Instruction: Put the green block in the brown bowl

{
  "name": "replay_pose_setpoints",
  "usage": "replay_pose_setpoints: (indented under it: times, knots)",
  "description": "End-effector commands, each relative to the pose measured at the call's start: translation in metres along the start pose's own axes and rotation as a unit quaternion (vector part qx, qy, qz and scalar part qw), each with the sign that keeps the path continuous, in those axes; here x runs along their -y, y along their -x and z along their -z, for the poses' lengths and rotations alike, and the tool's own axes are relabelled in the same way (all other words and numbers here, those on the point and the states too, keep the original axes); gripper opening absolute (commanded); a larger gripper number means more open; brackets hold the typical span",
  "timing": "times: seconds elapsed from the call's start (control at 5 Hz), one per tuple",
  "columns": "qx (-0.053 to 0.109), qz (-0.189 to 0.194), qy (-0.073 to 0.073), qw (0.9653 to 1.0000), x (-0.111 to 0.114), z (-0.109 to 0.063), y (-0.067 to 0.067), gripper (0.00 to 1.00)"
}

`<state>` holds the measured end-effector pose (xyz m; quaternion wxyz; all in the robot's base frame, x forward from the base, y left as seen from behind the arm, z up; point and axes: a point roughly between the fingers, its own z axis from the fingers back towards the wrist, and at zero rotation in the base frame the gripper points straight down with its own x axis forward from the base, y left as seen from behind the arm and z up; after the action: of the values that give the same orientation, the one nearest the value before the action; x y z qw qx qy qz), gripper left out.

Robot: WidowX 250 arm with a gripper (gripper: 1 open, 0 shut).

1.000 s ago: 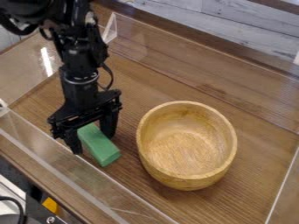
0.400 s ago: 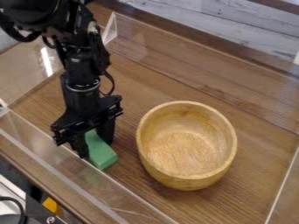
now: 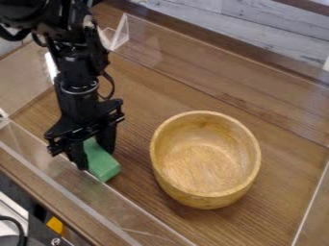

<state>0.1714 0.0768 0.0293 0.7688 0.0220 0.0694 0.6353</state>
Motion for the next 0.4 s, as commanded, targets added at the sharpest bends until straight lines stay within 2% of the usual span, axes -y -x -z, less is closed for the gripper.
replay_pose_setpoints:
  times: [0.0,0.2]
  knots:
    - [0.02,0.0,0.02,0.9996,0.0099,-0.0121,-0.0054,0.0]
    - [0.023,0.016,0.019,0.9994,0.0086,-0.0185,-0.0027,0.0]
